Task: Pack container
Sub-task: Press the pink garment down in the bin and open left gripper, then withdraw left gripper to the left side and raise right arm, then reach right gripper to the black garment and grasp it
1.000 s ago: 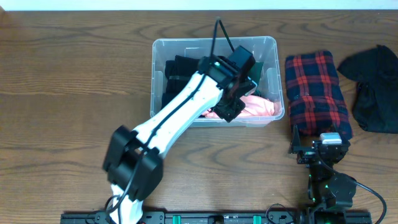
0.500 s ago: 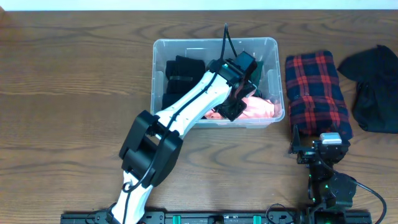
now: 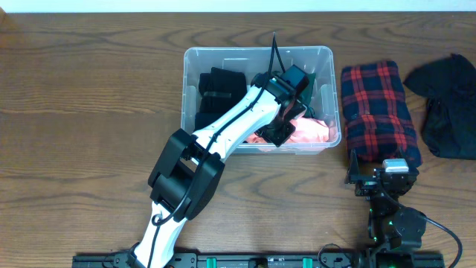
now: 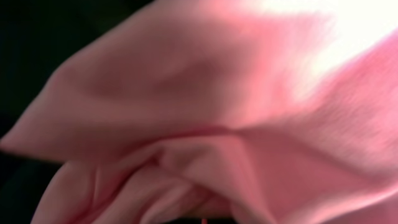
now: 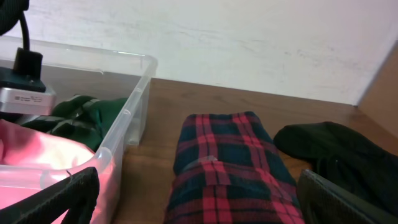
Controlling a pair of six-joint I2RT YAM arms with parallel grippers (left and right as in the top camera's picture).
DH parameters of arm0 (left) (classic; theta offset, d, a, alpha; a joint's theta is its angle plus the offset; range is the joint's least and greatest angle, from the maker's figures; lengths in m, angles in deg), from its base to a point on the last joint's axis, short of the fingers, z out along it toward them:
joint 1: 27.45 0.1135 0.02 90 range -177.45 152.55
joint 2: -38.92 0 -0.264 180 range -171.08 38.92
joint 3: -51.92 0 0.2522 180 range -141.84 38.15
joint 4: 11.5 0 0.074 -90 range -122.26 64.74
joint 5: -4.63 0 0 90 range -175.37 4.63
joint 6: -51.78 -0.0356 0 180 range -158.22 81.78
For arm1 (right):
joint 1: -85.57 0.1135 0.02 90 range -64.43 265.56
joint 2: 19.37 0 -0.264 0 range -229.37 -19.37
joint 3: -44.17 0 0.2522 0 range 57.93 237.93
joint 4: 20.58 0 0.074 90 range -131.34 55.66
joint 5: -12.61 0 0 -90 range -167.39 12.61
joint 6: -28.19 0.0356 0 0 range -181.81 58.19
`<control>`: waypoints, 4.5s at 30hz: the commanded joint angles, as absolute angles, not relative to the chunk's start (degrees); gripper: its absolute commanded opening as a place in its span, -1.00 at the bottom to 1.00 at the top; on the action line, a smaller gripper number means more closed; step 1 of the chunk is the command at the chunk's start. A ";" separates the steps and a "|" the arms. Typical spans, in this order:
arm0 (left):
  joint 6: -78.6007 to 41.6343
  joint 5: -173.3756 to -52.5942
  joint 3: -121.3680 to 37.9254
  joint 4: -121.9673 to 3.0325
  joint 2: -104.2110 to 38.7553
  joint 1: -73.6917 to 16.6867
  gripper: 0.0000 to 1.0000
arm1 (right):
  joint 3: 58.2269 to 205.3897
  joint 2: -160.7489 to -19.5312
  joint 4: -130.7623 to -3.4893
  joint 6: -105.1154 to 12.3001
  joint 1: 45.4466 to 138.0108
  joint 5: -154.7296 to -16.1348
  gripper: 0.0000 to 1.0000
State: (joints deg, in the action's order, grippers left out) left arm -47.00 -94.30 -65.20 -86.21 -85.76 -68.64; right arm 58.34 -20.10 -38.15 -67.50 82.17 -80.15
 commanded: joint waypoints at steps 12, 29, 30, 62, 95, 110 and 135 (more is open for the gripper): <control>-41.95 -90.06 -75.77 -93.44 -66.44 -57.52 -0.03 | 58.25 -19.86 -38.37 -68.31 82.95 -79.74 0.99; -41.47 -92.53 -75.21 -102.41 -56.21 -31.94 0.96 | 58.25 -19.86 -35.12 -67.35 82.95 -81.18 0.99; -40.83 -93.49 -75.21 -102.38 -56.21 -30.22 0.96 | 58.25 -19.86 -35.03 -67.02 82.98 -82.16 0.98; -40.85 -99.76 -71.67 -102.21 -56.24 -16.91 0.96 | 114.07 -85.60 -64.34 -72.61 82.36 -107.34 0.98; -40.46 -102.87 -71.49 -99.06 -59.58 -16.91 0.95 | 121.79 -112.73 -62.50 -58.84 63.26 -64.11 0.84; -40.46 -102.71 -71.49 -98.01 -59.62 -16.91 0.96 | 121.79 -121.25 -51.66 -67.13 61.51 -62.25 0.76; -40.48 -102.69 -71.49 -97.86 -59.62 -16.91 0.96 | 121.79 -132.55 -40.01 -72.40 58.19 -58.27 0.67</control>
State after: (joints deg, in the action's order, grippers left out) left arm -40.98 -101.97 -71.77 -98.25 -59.14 -17.04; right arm 120.87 -130.94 -40.49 -71.28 59.81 -59.72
